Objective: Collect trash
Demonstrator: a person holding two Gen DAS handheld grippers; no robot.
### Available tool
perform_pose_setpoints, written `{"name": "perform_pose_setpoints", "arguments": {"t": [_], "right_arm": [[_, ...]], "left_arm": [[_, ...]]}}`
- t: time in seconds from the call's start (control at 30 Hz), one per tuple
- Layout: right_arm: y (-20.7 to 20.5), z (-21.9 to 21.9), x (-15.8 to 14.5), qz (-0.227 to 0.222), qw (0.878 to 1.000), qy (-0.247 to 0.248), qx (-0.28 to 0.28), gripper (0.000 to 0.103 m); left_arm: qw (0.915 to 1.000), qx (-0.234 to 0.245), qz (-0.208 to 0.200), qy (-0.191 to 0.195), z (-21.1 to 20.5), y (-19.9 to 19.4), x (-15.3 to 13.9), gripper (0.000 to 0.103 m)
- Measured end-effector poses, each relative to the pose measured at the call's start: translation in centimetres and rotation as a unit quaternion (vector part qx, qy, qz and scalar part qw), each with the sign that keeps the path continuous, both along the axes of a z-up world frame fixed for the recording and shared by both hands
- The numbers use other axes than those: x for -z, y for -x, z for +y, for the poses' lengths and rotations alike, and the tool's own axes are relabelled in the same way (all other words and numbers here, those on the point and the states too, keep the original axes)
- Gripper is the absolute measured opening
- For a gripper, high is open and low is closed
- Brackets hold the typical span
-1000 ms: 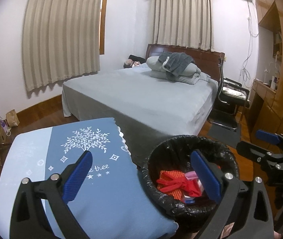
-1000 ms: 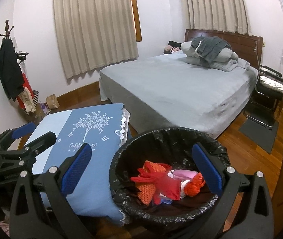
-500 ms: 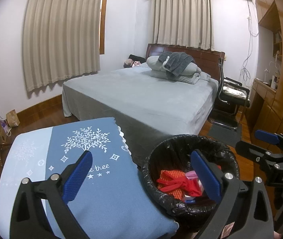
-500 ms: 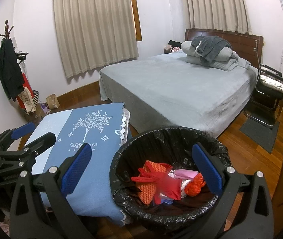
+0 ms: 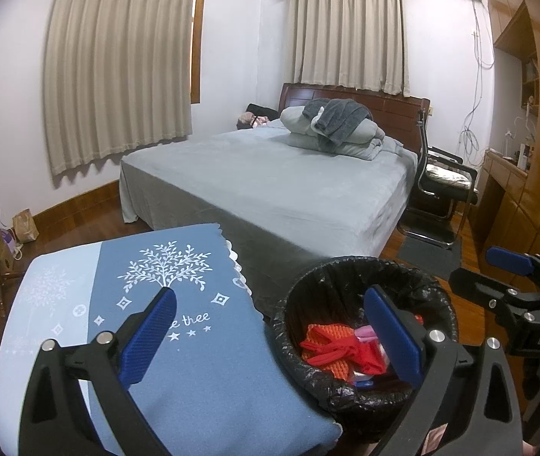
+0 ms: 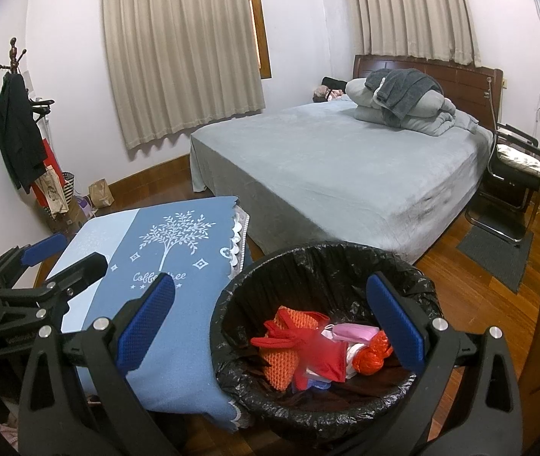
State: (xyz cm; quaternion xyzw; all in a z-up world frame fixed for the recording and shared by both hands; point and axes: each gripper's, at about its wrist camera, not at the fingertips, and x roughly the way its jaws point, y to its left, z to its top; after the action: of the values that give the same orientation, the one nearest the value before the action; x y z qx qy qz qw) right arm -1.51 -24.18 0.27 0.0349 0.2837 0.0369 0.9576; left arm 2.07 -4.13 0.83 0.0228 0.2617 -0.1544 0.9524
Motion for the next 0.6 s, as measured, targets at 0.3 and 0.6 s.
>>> {"name": "perform_pose_setpoints", "arguments": {"t": [0.3, 0.6], "right_arm": [[-0.10, 0.31, 0.12, 0.001, 1.000, -0.004, -0.001, 0.098], [-0.17, 0.38, 0.17, 0.001, 1.000, -0.003, -0.001, 0.098]], "left_arm": [[1.0000, -0.001, 0.000, 0.000, 0.18, 0.14, -0.02, 0.097], [1.0000, -0.001, 0.000, -0.001, 0.12, 0.10, -0.04, 0.097]]}}
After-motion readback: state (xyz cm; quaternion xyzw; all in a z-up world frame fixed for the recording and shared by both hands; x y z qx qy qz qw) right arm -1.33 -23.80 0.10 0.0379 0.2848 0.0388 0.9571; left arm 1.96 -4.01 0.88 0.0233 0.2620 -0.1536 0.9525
